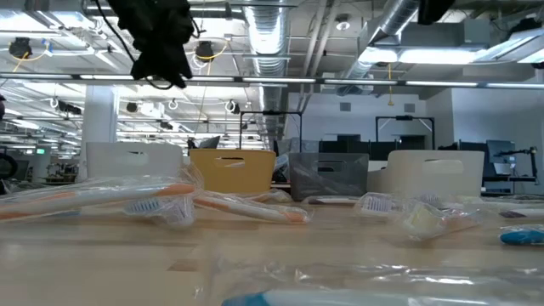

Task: Pick & Place Toothbrushes
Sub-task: Put the orange toothbrush into the right white bin

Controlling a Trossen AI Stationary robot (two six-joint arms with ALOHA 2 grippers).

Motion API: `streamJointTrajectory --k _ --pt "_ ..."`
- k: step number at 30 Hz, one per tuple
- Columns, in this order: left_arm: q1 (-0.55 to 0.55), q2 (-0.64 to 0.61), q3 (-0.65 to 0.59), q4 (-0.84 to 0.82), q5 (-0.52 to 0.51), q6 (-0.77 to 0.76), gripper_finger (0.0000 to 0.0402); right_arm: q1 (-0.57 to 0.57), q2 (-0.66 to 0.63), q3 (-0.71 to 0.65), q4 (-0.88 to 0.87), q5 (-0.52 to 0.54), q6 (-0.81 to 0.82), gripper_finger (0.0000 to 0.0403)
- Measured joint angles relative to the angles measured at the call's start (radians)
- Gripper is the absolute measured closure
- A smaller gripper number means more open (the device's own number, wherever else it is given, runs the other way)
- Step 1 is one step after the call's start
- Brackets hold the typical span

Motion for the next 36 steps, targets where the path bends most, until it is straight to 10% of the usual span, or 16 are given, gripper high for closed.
streamJointTrajectory --k 16,36 --pt "-0.2 0.0 -0.126 0.152 -0.001 0.008 0.0274 -0.014 0.008 -0.001 0.162 -0.111 -0.275 0.0174" --pt "-0.555 -0.009 -0.162 0.43 -0.108 0.0 0.0274 0.015 0.192 -0.002 0.218 -0.108 -0.44 0.0202"
